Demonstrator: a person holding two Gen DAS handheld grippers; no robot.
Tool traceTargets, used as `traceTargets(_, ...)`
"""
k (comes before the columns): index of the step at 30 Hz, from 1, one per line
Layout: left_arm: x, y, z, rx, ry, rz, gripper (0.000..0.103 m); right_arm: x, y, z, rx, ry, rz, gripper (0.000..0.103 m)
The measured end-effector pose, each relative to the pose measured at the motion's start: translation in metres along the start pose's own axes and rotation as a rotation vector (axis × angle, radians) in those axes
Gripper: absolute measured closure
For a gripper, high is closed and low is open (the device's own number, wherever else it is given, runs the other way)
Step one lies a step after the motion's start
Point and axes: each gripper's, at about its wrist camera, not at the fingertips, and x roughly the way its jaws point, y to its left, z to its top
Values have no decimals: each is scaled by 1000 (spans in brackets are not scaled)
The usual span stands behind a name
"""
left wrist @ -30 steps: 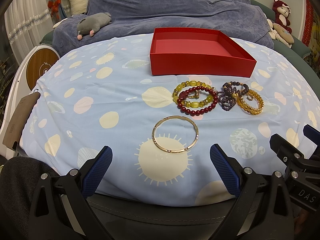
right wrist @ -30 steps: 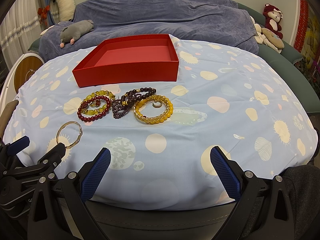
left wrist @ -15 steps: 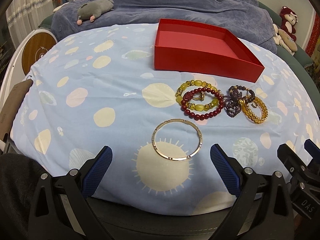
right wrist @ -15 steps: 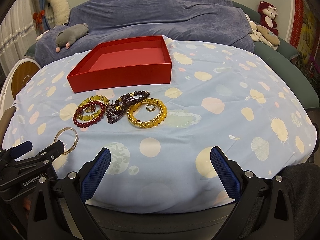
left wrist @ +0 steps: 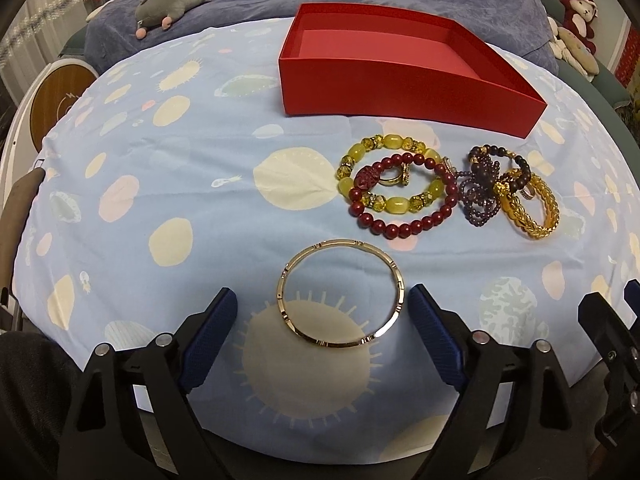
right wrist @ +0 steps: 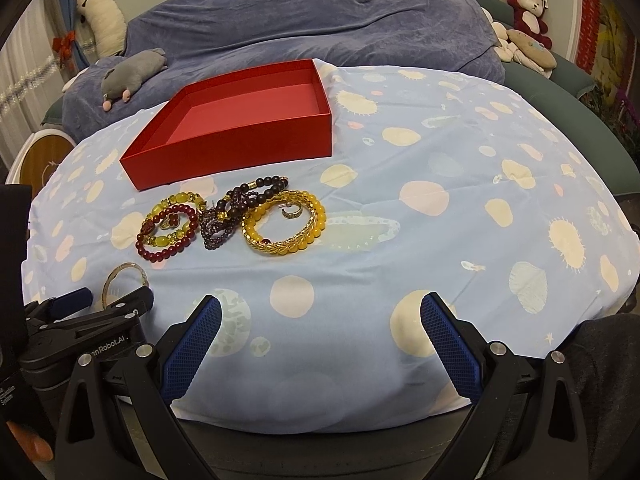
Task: Organize jewelry
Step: 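Grasp the thin gold bangle with the left tool while the right tool grasps the gold twisted cuff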
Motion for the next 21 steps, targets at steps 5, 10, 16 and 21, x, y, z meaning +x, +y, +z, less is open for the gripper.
traceTargets(5,-3,0,0,19,-32,-14,43,3,1,0,-1,13,1,7)
traceTargets(10,-6,-1,-1,27,-37,-37,44,4,1,1,-4,19,2,7)
traceTargets(16,-10,4,10,-11,-47,-47,44,11,5,11,-20,39,10,7)
traceTargets(21,-13,3,24,-5,-62,-46,44,28,10,26,-27,73,26,7)
